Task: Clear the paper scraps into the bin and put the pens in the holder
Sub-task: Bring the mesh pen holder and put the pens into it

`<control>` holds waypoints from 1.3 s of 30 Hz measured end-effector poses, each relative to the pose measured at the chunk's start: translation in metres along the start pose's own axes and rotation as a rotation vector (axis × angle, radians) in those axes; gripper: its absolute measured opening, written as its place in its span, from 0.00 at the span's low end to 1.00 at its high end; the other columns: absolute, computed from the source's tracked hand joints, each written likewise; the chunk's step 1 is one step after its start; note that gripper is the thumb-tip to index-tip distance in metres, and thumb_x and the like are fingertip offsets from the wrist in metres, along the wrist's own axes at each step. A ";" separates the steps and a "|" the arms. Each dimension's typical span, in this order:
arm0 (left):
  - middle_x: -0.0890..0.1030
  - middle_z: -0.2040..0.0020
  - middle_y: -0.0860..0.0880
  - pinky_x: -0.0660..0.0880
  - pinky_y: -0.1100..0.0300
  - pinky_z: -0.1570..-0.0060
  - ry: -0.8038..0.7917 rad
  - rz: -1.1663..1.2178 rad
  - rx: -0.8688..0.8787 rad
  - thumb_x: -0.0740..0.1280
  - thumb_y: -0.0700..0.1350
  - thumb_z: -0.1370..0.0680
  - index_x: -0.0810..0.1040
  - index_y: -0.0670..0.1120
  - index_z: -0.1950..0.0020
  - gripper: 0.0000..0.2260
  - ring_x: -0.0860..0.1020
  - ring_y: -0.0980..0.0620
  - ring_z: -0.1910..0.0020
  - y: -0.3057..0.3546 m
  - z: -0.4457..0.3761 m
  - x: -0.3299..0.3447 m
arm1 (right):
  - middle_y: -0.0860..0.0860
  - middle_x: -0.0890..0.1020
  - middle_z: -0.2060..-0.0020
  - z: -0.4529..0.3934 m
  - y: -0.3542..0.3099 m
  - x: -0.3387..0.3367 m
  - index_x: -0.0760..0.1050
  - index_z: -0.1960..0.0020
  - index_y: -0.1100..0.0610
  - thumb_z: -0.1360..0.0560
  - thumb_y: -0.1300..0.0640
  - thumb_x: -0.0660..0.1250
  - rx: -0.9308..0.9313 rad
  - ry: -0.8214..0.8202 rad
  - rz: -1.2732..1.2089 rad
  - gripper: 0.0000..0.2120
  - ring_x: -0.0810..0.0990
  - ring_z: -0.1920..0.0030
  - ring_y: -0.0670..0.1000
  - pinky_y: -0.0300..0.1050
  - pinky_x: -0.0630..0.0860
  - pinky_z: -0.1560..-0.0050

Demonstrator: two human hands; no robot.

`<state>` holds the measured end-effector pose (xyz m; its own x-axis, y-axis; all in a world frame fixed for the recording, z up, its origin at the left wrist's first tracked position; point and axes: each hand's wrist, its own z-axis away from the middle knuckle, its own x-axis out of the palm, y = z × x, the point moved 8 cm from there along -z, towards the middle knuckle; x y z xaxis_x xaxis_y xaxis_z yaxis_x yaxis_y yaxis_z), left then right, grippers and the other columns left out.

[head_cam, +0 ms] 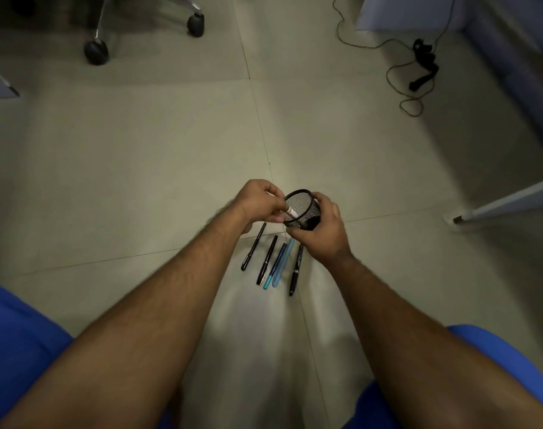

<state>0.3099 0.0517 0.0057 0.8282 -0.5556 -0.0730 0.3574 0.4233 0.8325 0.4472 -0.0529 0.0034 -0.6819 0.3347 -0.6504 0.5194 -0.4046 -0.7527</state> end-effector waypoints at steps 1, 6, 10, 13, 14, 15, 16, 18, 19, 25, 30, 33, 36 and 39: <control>0.80 0.62 0.40 0.82 0.58 0.66 0.028 0.047 0.010 0.72 0.32 0.28 0.77 0.39 0.54 0.07 0.79 0.48 0.70 -0.001 -0.003 -0.001 | 0.50 0.72 0.38 0.001 -0.001 0.003 0.66 0.30 0.49 0.39 0.49 0.80 0.001 -0.010 -0.021 0.41 0.75 0.41 0.49 0.42 0.76 0.42; 0.80 0.64 0.43 0.74 0.61 0.75 0.183 0.065 0.053 0.75 0.39 0.29 0.79 0.39 0.55 0.07 0.75 0.52 0.74 -0.015 -0.004 -0.013 | 0.47 0.71 0.40 0.008 -0.004 0.011 0.66 0.29 0.51 0.37 0.53 0.80 0.049 -0.063 -0.101 0.41 0.75 0.43 0.46 0.25 0.68 0.52; 0.74 0.69 0.50 0.65 0.63 0.75 0.177 0.114 0.019 0.75 0.41 0.29 0.79 0.42 0.61 0.06 0.67 0.56 0.74 -0.031 -0.005 -0.020 | 0.47 0.75 0.38 0.012 0.000 0.018 0.66 0.30 0.48 0.39 0.51 0.80 0.106 -0.084 -0.214 0.41 0.78 0.40 0.47 0.37 0.79 0.44; 0.68 0.70 0.50 0.59 0.63 0.75 0.218 0.272 -0.023 0.68 0.40 0.28 0.74 0.45 0.63 0.06 0.63 0.54 0.73 -0.046 -0.013 -0.029 | 0.46 0.77 0.40 0.011 0.008 0.022 0.66 0.33 0.44 0.41 0.50 0.80 0.160 -0.075 -0.271 0.40 0.79 0.41 0.48 0.49 0.82 0.44; 0.69 0.69 0.50 0.60 0.63 0.74 0.225 0.259 -0.041 0.66 0.40 0.28 0.74 0.45 0.62 0.04 0.64 0.52 0.72 -0.055 -0.016 -0.030 | 0.45 0.78 0.41 0.011 0.009 0.023 0.66 0.33 0.44 0.41 0.50 0.80 0.169 -0.074 -0.279 0.40 0.80 0.42 0.47 0.49 0.82 0.44; 0.72 0.67 0.50 0.62 0.63 0.72 0.236 0.155 -0.062 0.65 0.41 0.28 0.75 0.45 0.60 0.01 0.68 0.50 0.70 -0.066 -0.019 -0.031 | 0.45 0.78 0.42 0.012 0.011 0.024 0.66 0.33 0.44 0.40 0.51 0.81 0.176 -0.070 -0.290 0.40 0.80 0.42 0.47 0.50 0.82 0.45; 0.75 0.64 0.49 0.67 0.62 0.69 0.247 -0.045 -0.082 0.67 0.44 0.28 0.76 0.46 0.56 0.03 0.73 0.48 0.66 -0.077 -0.023 -0.033 | 0.44 0.78 0.42 0.012 0.012 0.024 0.66 0.33 0.45 0.40 0.52 0.81 0.183 -0.062 -0.293 0.40 0.80 0.43 0.47 0.50 0.82 0.44; 0.79 0.55 0.47 0.74 0.60 0.60 0.222 -0.519 -0.142 0.70 0.49 0.29 0.77 0.46 0.49 0.12 0.79 0.45 0.56 -0.105 -0.026 -0.029 | 0.45 0.77 0.42 0.014 0.020 0.026 0.65 0.31 0.46 0.39 0.53 0.81 0.201 -0.056 -0.289 0.40 0.80 0.43 0.48 0.50 0.82 0.43; 0.79 0.51 0.45 0.74 0.58 0.56 0.203 -0.699 -0.158 0.71 0.51 0.29 0.77 0.45 0.47 0.15 0.79 0.44 0.51 -0.117 -0.025 -0.025 | 0.46 0.77 0.41 0.016 0.022 0.027 0.65 0.31 0.47 0.38 0.53 0.81 0.204 -0.056 -0.277 0.41 0.79 0.42 0.48 0.49 0.81 0.43; 0.79 0.39 0.41 0.76 0.52 0.44 0.198 -1.013 -0.206 0.65 0.41 0.23 0.78 0.42 0.41 0.11 0.78 0.41 0.40 -0.152 -0.013 -0.010 | 0.51 0.74 0.35 0.029 0.039 0.025 0.63 0.28 0.49 0.39 0.49 0.81 0.216 -0.074 -0.131 0.44 0.76 0.38 0.51 0.50 0.78 0.38; 0.83 0.48 0.43 0.77 0.56 0.55 0.345 -0.795 -0.190 0.71 0.51 0.28 0.81 0.44 0.48 0.13 0.81 0.41 0.50 -0.122 -0.012 -0.030 | 0.52 0.74 0.36 0.029 0.040 0.012 0.64 0.28 0.50 0.38 0.49 0.80 0.241 -0.022 -0.069 0.43 0.76 0.38 0.52 0.48 0.77 0.38; 0.84 0.56 0.47 0.77 0.58 0.56 0.409 -0.523 -0.043 0.71 0.47 0.31 0.82 0.46 0.55 0.07 0.81 0.44 0.54 -0.084 -0.014 -0.039 | 0.53 0.74 0.38 0.028 0.049 -0.003 0.65 0.29 0.51 0.38 0.48 0.80 0.330 0.103 -0.072 0.42 0.77 0.40 0.54 0.48 0.77 0.40; 0.80 0.65 0.50 0.78 0.57 0.58 0.368 -0.136 0.141 0.69 0.41 0.31 0.81 0.46 0.61 0.02 0.78 0.49 0.63 -0.042 -0.013 -0.037 | 0.53 0.75 0.39 0.025 0.060 -0.017 0.65 0.30 0.51 0.38 0.48 0.79 0.420 0.186 -0.088 0.41 0.77 0.41 0.55 0.51 0.77 0.40; 0.76 0.67 0.49 0.77 0.58 0.66 0.312 0.049 0.221 0.67 0.38 0.29 0.81 0.43 0.60 0.03 0.74 0.52 0.68 -0.009 -0.008 -0.030 | 0.54 0.75 0.40 0.022 0.061 -0.019 0.66 0.31 0.51 0.39 0.49 0.80 0.428 0.207 -0.089 0.41 0.78 0.42 0.56 0.49 0.78 0.41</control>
<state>0.2853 0.0702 -0.0041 0.9456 -0.2799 -0.1658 0.2409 0.2600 0.9351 0.4807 -0.1025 -0.0278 -0.5748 0.5282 -0.6250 0.1761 -0.6660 -0.7248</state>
